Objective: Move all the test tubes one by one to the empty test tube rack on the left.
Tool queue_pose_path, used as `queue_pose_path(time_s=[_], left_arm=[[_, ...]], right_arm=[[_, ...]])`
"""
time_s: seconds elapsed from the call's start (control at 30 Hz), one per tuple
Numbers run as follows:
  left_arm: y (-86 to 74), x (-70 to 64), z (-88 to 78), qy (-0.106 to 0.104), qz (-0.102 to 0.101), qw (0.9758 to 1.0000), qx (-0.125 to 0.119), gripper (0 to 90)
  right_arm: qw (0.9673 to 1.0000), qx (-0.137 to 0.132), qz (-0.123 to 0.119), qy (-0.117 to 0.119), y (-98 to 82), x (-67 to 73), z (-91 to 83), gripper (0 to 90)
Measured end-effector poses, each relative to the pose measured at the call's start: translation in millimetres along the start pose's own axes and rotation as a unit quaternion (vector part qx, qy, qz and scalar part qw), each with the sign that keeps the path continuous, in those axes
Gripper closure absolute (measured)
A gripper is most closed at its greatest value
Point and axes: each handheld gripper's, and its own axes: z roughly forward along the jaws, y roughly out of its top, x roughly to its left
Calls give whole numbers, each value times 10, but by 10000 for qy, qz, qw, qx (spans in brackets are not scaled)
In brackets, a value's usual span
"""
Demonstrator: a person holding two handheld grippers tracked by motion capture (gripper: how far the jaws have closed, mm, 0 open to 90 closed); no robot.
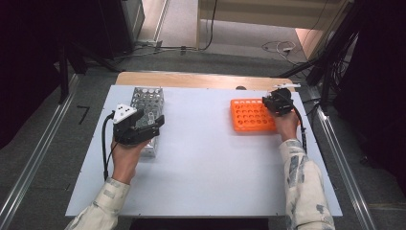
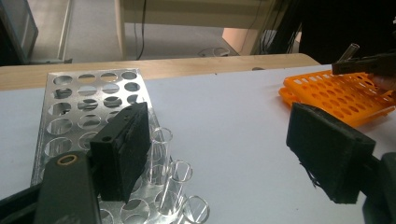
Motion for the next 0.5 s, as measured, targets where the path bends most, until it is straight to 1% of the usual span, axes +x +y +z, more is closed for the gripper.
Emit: queue_pose_path(time_s=[0.07, 0.2, 0.3, 0.37, 0.5], left_arm=[[-1, 0, 1, 1, 2, 10000, 7, 214], [0, 1, 0, -3, -4, 10000, 9, 214], [2, -1, -1, -20, -3, 10000, 20, 217], [3, -6, -4, -20, 0, 10000, 22, 220], [13, -13, -14, -51, 2, 10000, 31, 217]], right_arm=[[10000, 7, 5, -13, 9, -4, -10, 728], [9999, -103, 8, -3, 44, -17, -69, 729], [9999, -147, 0, -24, 85, -27, -136, 728], [9998, -218, 29, 12, 115, -34, -190, 729], [9995, -306, -32, 13, 162, -24, -301, 730]])
